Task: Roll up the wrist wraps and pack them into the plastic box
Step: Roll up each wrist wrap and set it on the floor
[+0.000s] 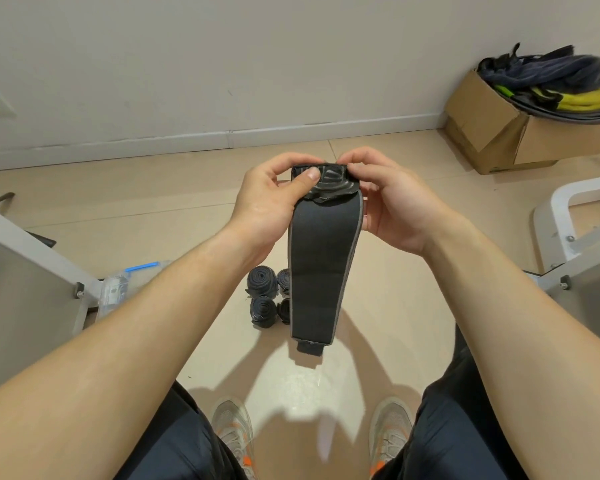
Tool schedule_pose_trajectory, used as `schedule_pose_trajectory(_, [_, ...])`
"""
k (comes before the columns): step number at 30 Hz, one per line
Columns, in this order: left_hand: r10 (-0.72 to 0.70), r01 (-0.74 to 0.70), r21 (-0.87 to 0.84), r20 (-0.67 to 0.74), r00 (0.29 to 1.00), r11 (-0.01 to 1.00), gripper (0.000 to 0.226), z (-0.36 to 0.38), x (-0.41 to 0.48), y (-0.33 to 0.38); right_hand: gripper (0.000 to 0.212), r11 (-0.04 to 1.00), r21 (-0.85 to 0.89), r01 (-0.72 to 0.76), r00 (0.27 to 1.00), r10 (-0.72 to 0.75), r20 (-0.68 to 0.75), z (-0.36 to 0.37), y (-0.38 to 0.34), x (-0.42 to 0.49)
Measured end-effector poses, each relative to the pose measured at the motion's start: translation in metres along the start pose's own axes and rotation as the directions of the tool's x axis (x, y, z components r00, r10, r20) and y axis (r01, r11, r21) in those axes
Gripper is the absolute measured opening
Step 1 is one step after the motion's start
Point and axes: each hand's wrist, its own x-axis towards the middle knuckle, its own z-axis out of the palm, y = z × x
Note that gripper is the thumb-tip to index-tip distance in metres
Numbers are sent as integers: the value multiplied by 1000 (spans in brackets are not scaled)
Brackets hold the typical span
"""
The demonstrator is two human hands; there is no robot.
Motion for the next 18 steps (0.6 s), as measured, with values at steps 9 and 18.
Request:
schedule_pose_trajectory(9, [-55,99,-249,176,983,963,22,-2,-1,9,18,941,336,33,987,-84,139,-7,4,0])
schedule_pose_trajectory(18, [-196,259,-277,233,952,925,16,-9,3,13,19,944,328,15,998,-35,57,0,1,0])
